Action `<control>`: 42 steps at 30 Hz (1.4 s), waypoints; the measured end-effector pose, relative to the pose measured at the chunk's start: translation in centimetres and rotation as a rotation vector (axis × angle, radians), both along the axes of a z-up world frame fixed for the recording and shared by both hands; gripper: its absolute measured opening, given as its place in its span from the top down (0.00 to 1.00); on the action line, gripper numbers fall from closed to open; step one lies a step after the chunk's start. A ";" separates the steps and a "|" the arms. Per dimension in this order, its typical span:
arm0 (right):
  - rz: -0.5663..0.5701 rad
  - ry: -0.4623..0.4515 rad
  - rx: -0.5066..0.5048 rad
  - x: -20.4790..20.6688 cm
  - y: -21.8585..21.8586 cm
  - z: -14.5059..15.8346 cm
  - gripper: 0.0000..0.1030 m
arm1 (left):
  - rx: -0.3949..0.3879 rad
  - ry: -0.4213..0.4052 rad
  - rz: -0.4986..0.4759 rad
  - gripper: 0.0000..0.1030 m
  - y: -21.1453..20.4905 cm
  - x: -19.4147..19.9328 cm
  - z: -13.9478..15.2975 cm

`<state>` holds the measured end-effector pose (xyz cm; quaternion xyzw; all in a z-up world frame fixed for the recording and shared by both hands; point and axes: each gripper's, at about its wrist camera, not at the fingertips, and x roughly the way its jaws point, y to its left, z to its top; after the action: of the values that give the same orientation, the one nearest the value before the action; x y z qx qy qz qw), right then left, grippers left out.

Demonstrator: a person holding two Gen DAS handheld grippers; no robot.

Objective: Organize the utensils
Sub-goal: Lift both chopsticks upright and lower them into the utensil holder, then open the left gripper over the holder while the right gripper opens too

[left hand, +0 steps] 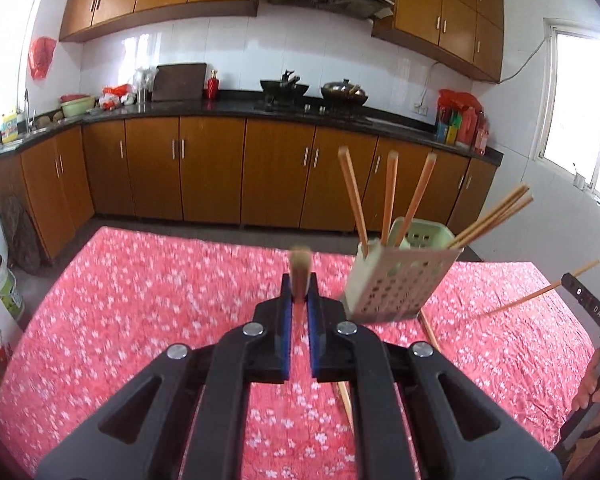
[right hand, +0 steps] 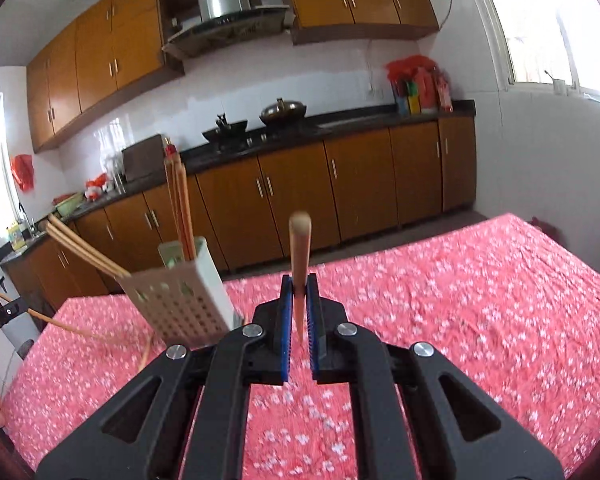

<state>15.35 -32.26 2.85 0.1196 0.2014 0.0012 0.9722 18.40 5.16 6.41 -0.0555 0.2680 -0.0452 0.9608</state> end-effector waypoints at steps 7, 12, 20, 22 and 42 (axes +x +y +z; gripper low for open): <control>0.087 -0.082 0.061 -0.5 0.8 4.7 0.93 | 0.021 -0.058 -0.063 0.92 -1.2 -0.9 3.6; 0.145 -0.197 0.111 -1.1 1.6 8.6 0.93 | -0.015 -0.130 -0.136 0.92 -3.3 -1.7 7.1; 0.154 -0.348 0.069 0.6 4.6 11.9 0.93 | -0.060 -0.310 -0.146 0.93 -6.7 -0.6 12.7; 0.145 -0.365 0.054 1.2 5.1 11.8 0.93 | -0.063 -0.331 -0.135 0.92 -7.2 0.3 13.0; 0.158 -0.200 -0.013 6.9 8.0 7.5 0.75 | -0.054 -0.253 -0.065 0.90 -7.9 7.5 8.4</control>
<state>22.21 -24.27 10.31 0.0965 0.1122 0.0884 0.9850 25.90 -2.71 14.77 -0.0665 0.1451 -0.0899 0.9831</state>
